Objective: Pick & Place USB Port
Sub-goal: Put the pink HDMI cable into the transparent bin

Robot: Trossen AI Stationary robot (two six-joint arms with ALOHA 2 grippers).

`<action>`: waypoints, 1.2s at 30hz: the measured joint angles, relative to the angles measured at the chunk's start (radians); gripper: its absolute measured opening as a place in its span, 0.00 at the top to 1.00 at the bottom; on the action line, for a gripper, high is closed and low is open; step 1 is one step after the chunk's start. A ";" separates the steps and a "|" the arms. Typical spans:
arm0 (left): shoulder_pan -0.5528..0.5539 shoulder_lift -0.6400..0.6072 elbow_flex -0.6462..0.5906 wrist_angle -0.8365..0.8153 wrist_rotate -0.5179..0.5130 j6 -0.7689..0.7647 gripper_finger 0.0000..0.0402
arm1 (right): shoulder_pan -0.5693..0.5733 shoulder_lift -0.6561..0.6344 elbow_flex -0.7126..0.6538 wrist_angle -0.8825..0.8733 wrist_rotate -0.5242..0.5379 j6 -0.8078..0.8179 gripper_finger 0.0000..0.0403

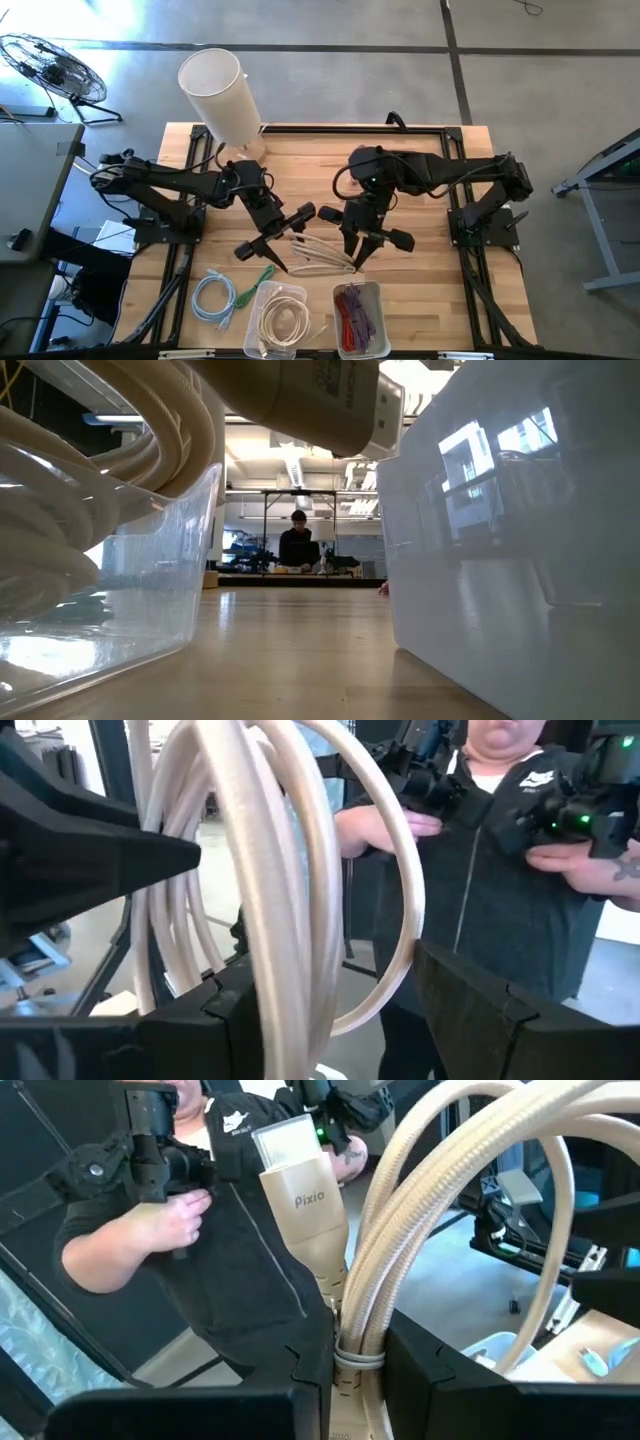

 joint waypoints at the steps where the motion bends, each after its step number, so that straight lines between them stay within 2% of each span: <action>1: 0.000 0.000 0.000 0.000 -0.003 0.001 0.46 | -0.001 0.000 0.000 -0.009 0.001 -0.011 0.88; 4: 0.000 0.000 0.000 0.023 -0.011 0.004 0.49 | -0.001 0.000 0.000 -0.015 0.007 -0.016 0.88; 6: 0.000 -0.002 0.000 0.028 -0.017 0.031 0.55 | -0.001 -0.001 0.000 -0.014 0.011 -0.019 0.88; 8: 0.000 -0.002 0.000 0.019 -0.033 0.091 0.67 | -0.002 -0.001 0.000 -0.016 0.012 -0.018 0.88; 11: 0.000 -0.002 0.000 0.015 -0.069 0.190 0.91 | -0.001 -0.001 0.000 -0.017 0.013 -0.015 0.88; 12: 0.000 -0.002 0.000 0.015 -0.085 0.217 0.95 | -0.001 -0.001 0.000 -0.017 0.016 -0.011 0.88; 16: 0.000 -0.003 0.000 0.009 -0.194 0.238 0.97 | 0.000 -0.002 0.000 -0.024 0.043 0.001 0.87; 21: 0.000 -0.016 0.000 -0.048 -0.309 0.249 0.98 | -0.002 -0.003 0.000 -0.020 0.078 0.102 0.72; 24: -0.006 -0.026 0.000 -0.060 -0.338 0.242 0.99 | -0.003 -0.008 0.000 -0.025 0.099 0.129 0.63; 27: -0.027 -0.050 0.000 -0.090 -0.392 0.245 0.99 | -0.007 -0.022 0.000 -0.021 0.117 0.120 0.58; 32: -0.083 -0.121 0.000 -0.198 -0.545 0.266 0.99 | -0.045 -0.077 -0.001 -0.049 0.197 0.078 0.57; 36: -0.159 -0.195 0.004 -0.344 -0.720 0.266 0.99 | -0.101 -0.148 -0.001 -0.132 0.371 0.024 0.56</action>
